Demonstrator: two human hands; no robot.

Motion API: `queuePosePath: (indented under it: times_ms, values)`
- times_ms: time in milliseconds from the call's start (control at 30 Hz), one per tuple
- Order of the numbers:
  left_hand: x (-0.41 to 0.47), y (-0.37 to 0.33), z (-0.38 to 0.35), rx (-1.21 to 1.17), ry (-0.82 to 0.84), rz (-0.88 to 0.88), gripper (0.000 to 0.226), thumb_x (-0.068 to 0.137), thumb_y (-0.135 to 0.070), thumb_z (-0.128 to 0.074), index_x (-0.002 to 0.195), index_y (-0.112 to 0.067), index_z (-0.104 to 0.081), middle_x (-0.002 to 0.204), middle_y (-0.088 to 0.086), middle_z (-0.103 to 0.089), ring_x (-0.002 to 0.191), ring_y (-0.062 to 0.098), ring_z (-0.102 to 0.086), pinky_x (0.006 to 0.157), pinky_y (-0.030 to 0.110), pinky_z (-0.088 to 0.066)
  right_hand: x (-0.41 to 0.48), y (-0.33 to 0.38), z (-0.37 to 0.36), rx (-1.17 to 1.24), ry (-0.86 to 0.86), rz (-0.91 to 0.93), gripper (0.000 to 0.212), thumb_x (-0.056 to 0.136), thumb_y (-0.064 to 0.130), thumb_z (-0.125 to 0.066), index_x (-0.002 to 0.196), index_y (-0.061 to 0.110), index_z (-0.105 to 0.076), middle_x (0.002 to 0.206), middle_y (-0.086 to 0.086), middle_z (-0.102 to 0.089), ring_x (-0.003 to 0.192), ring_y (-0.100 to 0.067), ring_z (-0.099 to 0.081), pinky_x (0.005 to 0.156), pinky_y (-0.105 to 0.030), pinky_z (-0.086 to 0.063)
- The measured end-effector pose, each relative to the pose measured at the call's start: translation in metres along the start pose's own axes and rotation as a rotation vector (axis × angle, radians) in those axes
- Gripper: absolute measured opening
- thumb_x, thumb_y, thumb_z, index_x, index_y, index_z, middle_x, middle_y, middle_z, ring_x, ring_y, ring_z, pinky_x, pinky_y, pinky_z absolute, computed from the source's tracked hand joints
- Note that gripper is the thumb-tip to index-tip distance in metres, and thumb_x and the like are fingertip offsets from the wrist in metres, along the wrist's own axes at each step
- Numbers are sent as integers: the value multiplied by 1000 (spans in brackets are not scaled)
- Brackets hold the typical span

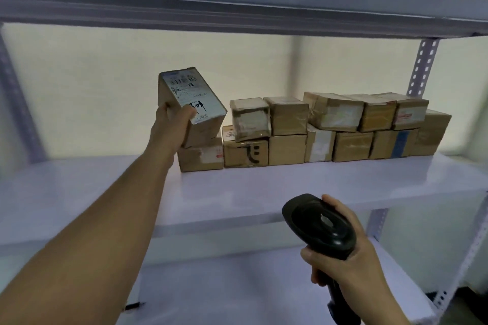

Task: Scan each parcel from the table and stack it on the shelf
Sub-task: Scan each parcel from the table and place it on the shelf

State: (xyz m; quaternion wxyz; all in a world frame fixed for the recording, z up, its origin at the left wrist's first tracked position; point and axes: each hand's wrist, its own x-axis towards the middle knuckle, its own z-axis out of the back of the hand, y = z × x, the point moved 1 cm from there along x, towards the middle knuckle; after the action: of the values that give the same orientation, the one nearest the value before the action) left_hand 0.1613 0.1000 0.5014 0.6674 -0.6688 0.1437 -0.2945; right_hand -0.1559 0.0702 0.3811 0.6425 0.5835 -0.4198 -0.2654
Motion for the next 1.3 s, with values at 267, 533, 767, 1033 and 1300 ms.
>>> queuePosePath:
  times_ms: [267,533,767,1033,1300]
  values:
    - [72,7,-36,108,197,48,56,85,-55,-43,133,-26,-45,118,4,-62,100,24,-62,77,38,-56,26,-6,-33,22,-121,-10,83,51,-1,-80,108,56,-59,117,-4,-60,50,-39,-60,47,-39,-54]
    - [87,11,-37,343,215,-132,80,86,-67,-50,149,-27,-25,141,3,-47,123,28,-49,100,46,-46,37,-6,-42,-52,-182,14,87,67,-21,-73,114,51,-58,112,-4,-63,49,-37,-60,48,-40,-55]
    - [91,23,-33,476,221,-211,83,86,-30,-68,151,-28,-18,129,9,-58,114,31,-55,95,41,-47,39,-9,-45,-81,-180,22,88,67,-20,-74,117,50,-55,115,-2,-60,50,-36,-62,50,-41,-56]
    - [87,31,-32,488,215,-200,98,83,-35,-70,153,-32,-1,133,12,-55,119,34,-53,100,44,-44,35,-10,-43,-98,-175,42,89,68,-16,-75,108,62,-57,115,1,-60,50,-32,-61,51,-36,-55]
    - [34,32,-47,530,-66,-361,102,81,-43,-71,154,-27,-1,159,8,-16,145,28,-17,111,50,-30,16,-2,-20,-100,-147,72,88,70,-15,-76,107,63,-56,116,2,-60,52,-30,-62,52,-33,-53]
